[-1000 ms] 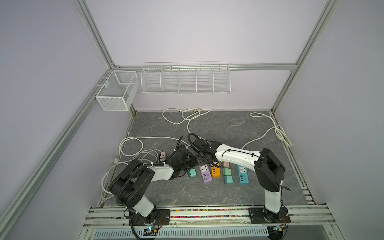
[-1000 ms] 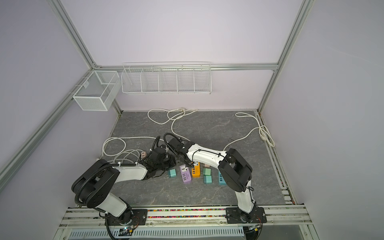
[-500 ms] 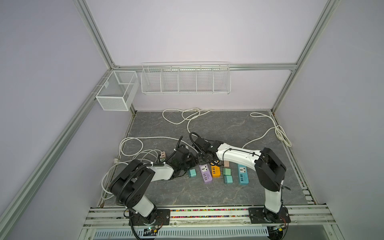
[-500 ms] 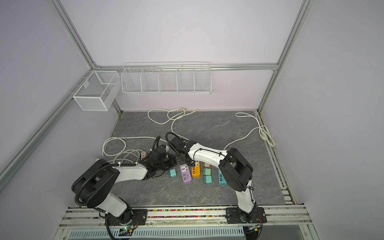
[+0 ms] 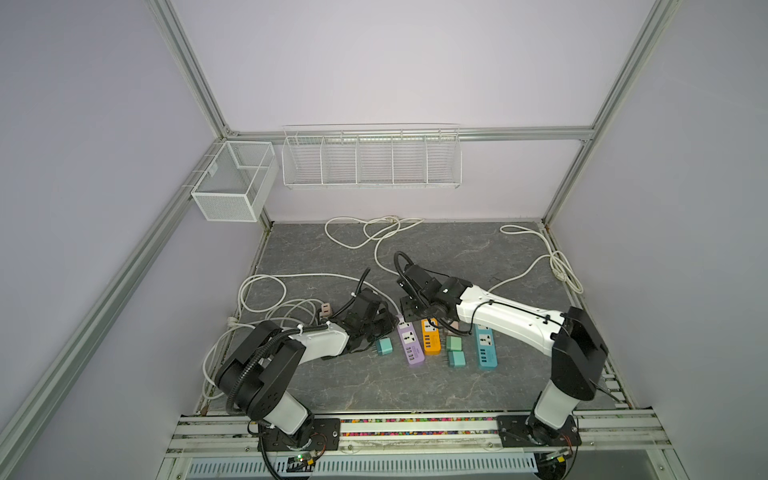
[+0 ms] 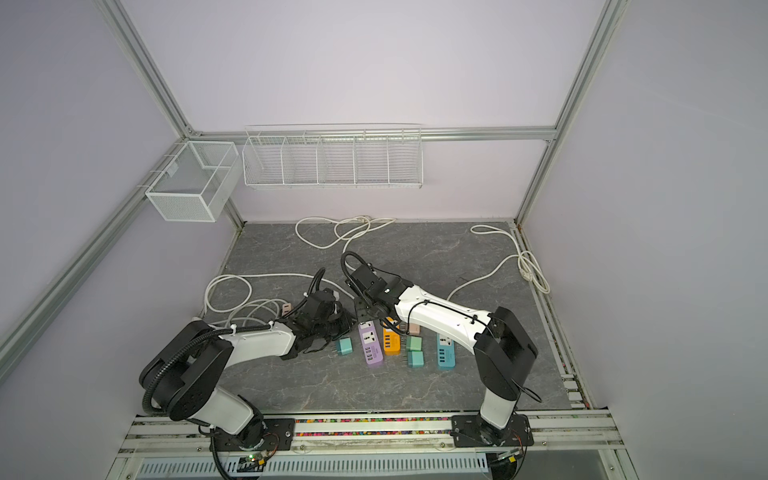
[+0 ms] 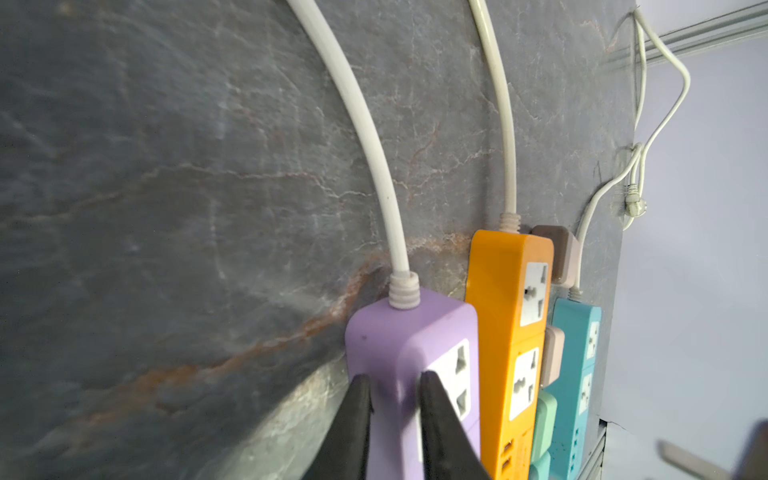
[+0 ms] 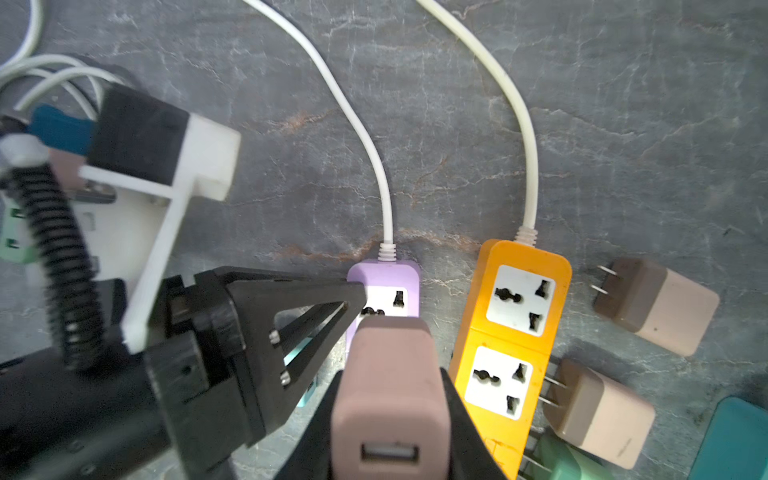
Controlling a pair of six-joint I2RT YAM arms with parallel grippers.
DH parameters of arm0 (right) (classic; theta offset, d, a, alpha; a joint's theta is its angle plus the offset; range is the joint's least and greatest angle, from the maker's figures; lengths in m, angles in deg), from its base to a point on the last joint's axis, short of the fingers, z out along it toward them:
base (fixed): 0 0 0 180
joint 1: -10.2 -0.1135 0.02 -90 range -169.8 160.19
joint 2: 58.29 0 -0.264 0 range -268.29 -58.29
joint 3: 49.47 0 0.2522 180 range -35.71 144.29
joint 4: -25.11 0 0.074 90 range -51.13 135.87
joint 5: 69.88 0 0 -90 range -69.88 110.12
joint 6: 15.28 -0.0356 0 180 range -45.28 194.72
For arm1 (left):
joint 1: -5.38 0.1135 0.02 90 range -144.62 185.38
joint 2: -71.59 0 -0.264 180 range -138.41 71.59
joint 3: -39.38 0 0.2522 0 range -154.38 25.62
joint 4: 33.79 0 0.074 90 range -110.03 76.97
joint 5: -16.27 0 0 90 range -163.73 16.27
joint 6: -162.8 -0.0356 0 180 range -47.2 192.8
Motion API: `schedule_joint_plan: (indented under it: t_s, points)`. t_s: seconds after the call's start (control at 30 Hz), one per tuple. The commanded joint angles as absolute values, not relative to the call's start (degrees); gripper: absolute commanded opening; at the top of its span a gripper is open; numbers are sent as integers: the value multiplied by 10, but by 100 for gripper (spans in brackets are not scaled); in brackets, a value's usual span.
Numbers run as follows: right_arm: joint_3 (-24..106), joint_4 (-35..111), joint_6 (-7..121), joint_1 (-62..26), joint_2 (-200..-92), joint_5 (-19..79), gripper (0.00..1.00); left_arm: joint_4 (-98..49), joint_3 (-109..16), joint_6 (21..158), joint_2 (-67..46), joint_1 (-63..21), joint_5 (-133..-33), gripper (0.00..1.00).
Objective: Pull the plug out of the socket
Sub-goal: 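Pull the pink plug up out of the purple strip with right gripper, then lower the pink plug beside the teal plug and open right gripper while left gripper withdraws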
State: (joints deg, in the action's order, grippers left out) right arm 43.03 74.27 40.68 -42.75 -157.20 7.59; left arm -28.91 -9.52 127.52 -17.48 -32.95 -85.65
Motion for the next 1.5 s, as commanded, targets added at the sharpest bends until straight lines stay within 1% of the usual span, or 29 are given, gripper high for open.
schedule_joint_plan:
  t_s: [0.0, 0.17, 0.4, 0.87, 1.13, 1.47]
  points:
    - [407, 729, 400, -424, -1547, 92, 13, -193, -112, 1260, -161, -334, -841, 24]
    - [387, 706, 381, -426, -1537, 124, 13, -162, -131, 1256, -113, -333, -824, 25]
    - [362, 647, 361, -437, -1542, 157, 13, -104, -128, 1249, -28, -333, -789, 27]
    - [369, 543, 325, -458, -1621, 207, 13, 3, -73, 1227, 169, -332, -697, 33]
    - [397, 518, 319, -464, -1669, 231, 14, 65, -68, 1220, 226, -332, -665, 35]
    - [425, 498, 310, -465, -1721, 240, 15, 86, -54, 1225, 245, -332, -652, 36]
